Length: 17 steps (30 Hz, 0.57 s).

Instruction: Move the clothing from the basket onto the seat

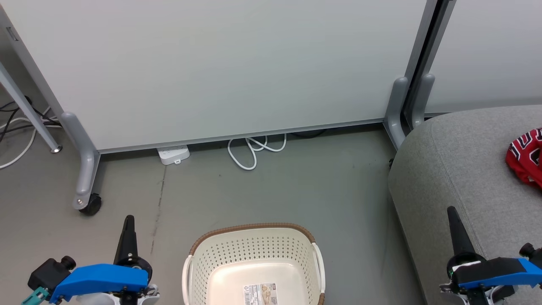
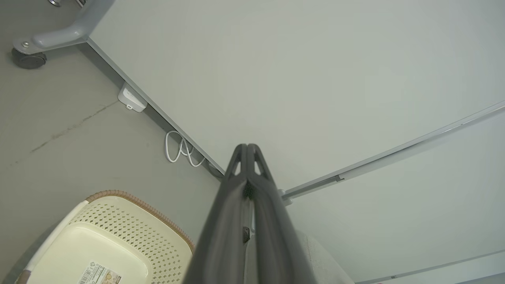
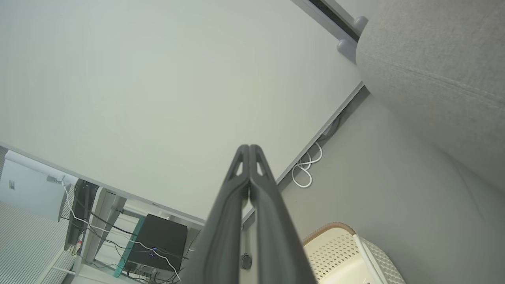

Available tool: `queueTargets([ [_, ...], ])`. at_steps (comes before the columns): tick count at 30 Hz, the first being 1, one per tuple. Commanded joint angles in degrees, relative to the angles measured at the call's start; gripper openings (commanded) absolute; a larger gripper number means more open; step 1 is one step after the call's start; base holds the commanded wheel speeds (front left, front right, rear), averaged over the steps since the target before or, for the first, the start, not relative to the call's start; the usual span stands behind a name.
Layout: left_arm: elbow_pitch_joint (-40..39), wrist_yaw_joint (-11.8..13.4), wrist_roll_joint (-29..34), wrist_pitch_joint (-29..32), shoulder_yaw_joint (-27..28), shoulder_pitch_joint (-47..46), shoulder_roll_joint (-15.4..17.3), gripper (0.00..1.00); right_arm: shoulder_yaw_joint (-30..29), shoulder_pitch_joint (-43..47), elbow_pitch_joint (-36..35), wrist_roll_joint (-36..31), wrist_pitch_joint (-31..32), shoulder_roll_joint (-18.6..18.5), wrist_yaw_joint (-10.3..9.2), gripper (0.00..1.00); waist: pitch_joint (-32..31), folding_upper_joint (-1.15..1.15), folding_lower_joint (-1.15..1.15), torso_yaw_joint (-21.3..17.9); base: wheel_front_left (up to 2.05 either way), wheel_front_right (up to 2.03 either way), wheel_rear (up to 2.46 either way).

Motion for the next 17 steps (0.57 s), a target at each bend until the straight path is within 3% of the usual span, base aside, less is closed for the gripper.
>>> queueTargets([
  [1, -0.6, -0.3, -1.7, 0.4, 0.6, -1.6, 0.0, 0.00, -0.2, -1.6, -0.6, 1.7, 0.4, 0.1, 0.02, 0.00, 0.0, 0.00, 0.00, 0.0, 0.00, 0.00, 0.00],
  [17, -0.5, -0.8, -11.1, 2.8, 1.9, -2.4, 0.0, 0.00, -0.7, -2.0, -0.6, 11.1, 2.8, 0.2, 0.02, 0.00, 0.1, 0.00, 0.00, -0.4, 0.00, 0.00, 0.00],
])
